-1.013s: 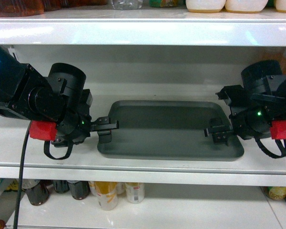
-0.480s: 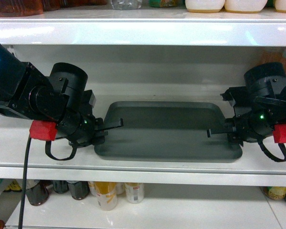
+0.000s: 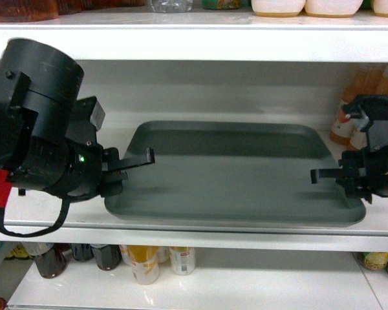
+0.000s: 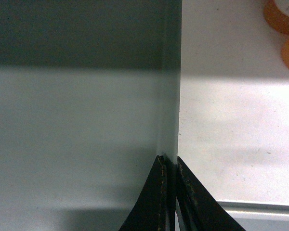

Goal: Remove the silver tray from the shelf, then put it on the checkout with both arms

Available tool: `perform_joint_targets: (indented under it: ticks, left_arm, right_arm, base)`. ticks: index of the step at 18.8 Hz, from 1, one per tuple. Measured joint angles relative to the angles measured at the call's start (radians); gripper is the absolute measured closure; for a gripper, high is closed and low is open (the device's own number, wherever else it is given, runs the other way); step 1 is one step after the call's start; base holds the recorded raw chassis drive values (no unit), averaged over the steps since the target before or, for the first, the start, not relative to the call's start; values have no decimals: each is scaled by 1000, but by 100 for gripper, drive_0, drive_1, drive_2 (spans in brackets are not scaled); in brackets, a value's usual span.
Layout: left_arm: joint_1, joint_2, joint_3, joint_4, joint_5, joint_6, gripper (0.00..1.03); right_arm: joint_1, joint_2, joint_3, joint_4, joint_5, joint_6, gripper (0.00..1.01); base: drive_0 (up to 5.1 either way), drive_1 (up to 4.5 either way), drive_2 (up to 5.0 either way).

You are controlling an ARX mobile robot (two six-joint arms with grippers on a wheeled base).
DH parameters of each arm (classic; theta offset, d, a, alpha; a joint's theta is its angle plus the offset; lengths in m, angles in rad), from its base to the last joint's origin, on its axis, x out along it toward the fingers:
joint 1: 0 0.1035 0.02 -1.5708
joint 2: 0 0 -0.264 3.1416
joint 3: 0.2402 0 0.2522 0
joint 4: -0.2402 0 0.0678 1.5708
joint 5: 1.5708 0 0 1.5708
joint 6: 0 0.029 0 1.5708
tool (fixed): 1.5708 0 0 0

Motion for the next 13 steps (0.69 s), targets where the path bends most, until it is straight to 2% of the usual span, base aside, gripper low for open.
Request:
perform_joint_targets:
  ticks: [2,4,7,13]
  left_arm:
    - [-19,-88,-75,10,-26,0,100]
    - [-28,-121,-109,13,-32,-4,100]
    - [-62,-241,-223,6,-87,-9,100]
    - [-64,-242,-224,11,-92,-6,100]
  right_arm:
    - [0,-105,-87,9,-9,7,98]
    - [0,-145,-124,13,-11,8,98]
    - [2,-265,-246,19,-27,14,98]
    - [6,-265,-248,23,-28,22,98]
  base:
    - [0,0,0]
    - [0,0,0]
    - [0,0,0]
    - [0,0,0]
